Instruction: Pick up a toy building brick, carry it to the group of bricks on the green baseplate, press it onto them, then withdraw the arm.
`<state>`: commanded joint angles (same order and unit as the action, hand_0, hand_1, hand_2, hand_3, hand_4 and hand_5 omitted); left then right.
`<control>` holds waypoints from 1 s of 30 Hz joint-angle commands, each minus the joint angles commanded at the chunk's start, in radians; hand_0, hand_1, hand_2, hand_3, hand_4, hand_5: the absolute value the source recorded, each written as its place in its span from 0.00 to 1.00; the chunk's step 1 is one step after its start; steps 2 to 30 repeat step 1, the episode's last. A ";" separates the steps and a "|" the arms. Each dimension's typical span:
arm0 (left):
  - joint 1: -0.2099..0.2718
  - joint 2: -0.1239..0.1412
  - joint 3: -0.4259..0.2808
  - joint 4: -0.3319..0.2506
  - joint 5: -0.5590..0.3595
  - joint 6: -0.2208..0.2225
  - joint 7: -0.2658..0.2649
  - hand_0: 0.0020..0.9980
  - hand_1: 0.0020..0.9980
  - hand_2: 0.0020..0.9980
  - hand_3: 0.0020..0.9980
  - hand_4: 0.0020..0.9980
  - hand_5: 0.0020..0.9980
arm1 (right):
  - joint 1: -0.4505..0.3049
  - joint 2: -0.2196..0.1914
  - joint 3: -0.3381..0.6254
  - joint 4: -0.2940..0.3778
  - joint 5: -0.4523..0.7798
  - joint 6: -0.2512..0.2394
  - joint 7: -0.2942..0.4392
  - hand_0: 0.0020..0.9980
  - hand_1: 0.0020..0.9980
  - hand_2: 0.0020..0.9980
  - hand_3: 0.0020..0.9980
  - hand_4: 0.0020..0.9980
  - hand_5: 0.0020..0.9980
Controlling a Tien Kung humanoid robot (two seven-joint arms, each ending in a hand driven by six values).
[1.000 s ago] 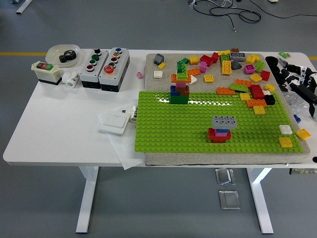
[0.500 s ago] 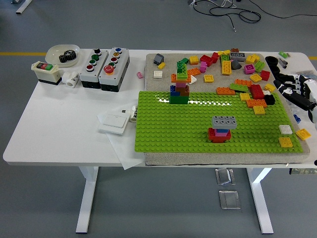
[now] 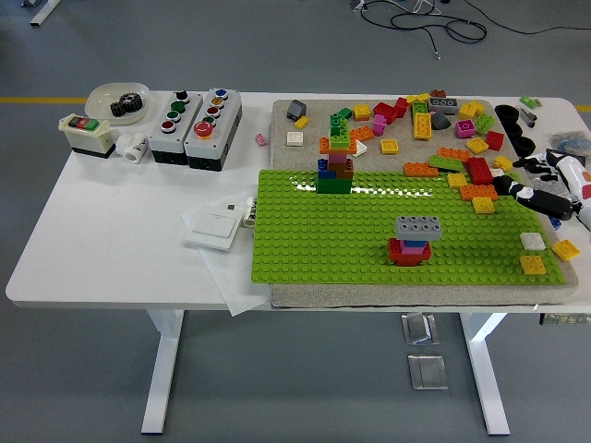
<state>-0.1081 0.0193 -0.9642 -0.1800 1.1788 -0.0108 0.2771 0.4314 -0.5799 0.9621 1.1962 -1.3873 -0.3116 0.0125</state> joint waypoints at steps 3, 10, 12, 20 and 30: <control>0.001 0.000 -0.001 0.000 0.001 0.000 0.000 0.78 0.72 0.65 0.56 0.59 0.61 | -0.001 -0.001 0.000 -0.001 -0.009 0.001 0.001 0.77 0.75 0.77 0.68 0.79 0.48; 0.001 0.000 -0.001 0.000 0.001 0.000 0.000 0.78 0.72 0.65 0.56 0.59 0.61 | -0.001 -0.001 0.000 -0.001 -0.009 0.001 0.001 0.77 0.75 0.77 0.68 0.79 0.48; 0.001 0.000 -0.001 0.000 0.001 0.000 0.000 0.78 0.72 0.65 0.56 0.59 0.61 | -0.001 -0.001 0.000 -0.001 -0.009 0.001 0.001 0.77 0.75 0.77 0.68 0.79 0.48; 0.001 0.000 -0.001 0.000 0.001 0.000 0.000 0.78 0.72 0.65 0.56 0.59 0.61 | -0.001 -0.001 0.000 -0.001 -0.009 0.001 0.001 0.77 0.75 0.77 0.68 0.79 0.48; 0.001 0.000 -0.001 0.000 0.001 0.000 0.000 0.78 0.72 0.65 0.56 0.59 0.61 | -0.001 -0.001 0.000 -0.001 -0.009 0.001 0.001 0.77 0.75 0.77 0.68 0.79 0.48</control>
